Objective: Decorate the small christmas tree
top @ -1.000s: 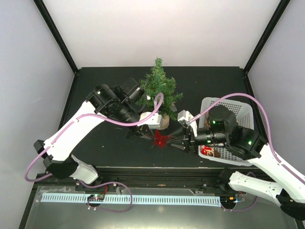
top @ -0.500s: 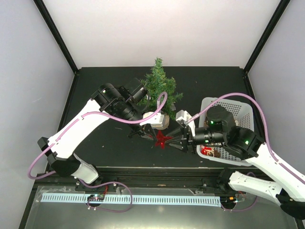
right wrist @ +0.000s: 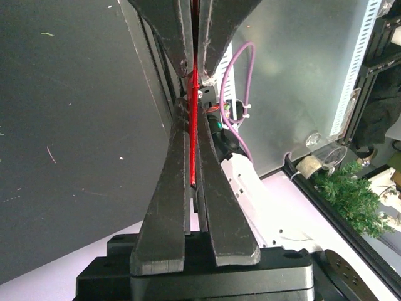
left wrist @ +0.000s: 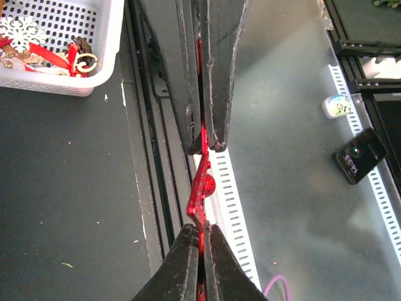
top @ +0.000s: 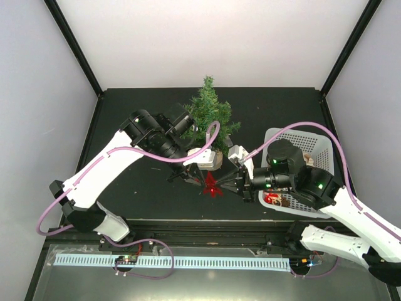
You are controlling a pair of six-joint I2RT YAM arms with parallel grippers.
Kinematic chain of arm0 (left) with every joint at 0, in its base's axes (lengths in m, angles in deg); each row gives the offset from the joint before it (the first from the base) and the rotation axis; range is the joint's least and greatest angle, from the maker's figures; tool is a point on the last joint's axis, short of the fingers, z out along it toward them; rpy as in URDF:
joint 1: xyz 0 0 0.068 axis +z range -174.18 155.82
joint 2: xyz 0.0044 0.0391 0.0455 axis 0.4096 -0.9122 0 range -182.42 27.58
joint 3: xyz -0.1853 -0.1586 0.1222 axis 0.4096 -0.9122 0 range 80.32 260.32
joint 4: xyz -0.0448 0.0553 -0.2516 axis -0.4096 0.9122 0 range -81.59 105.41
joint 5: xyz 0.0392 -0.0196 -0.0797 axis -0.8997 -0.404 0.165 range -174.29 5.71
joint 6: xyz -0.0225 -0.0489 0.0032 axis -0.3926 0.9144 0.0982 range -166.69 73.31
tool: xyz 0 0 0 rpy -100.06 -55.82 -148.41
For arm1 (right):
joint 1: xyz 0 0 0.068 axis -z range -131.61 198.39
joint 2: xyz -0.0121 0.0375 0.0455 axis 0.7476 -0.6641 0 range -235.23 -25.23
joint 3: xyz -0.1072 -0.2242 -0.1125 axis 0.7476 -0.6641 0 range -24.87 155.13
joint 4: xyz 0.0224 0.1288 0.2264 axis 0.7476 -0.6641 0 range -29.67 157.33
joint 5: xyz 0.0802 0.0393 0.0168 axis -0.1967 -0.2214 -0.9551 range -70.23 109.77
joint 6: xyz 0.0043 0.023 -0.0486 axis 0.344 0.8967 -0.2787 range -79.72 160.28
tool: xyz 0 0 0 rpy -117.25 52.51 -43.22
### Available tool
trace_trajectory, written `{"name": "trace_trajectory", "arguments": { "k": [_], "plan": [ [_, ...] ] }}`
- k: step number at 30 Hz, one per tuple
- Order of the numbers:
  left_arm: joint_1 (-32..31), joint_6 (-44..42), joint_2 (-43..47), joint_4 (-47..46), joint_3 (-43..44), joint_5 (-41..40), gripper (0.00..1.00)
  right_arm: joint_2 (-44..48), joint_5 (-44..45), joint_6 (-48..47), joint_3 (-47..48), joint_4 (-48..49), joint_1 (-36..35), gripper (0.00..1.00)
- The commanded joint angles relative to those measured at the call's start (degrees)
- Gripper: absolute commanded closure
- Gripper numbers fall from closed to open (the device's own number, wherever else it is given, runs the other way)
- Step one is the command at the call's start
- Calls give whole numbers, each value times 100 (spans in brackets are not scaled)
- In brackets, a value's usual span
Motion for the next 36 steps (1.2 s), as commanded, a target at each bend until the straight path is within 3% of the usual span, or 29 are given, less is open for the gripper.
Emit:
{"name": "trace_trajectory", "arguments": {
  "k": [1, 2, 5, 6, 11, 15, 18, 24, 31, 36],
  "plan": [
    [17, -31, -46, -22, 114, 86, 96, 81, 53, 0, -45, 288, -80, 99],
    [18, -28, -36, -17, 130, 59, 84, 99, 100, 5, -54, 289, -82, 99],
    [18, 36, -21, -41, 180, -63, 7, 153, 323, 33, -84, 322, -81, 99],
    [24, 83, -19, -48, 208, -99, 2, 166, 407, 35, -84, 327, -82, 99],
    [152, 254, 38, -44, 369, -435, 1, 141, 1003, -15, -30, 218, -75, 99],
    [664, 501, 336, -325, 177, -687, 1, 44, 1872, -94, 286, 18, -82, 99],
    [1480, 889, 660, -1012, -281, -916, 1, 52, 2507, -40, 651, 169, -82, 99],
    [3354, 1376, 886, -1409, -712, -222, 1, -479, 3845, -84, 1908, 293, -82, 99],
    [3542, 1837, 2282, -2748, -2386, 37, 1, -1686, 4801, -443, 3543, 311, -65, 99],
    [3542, 1741, 2669, -2717, -2689, -102, 1, -2511, 5022, -621, 4545, 365, 31, 99]
  ]
}}
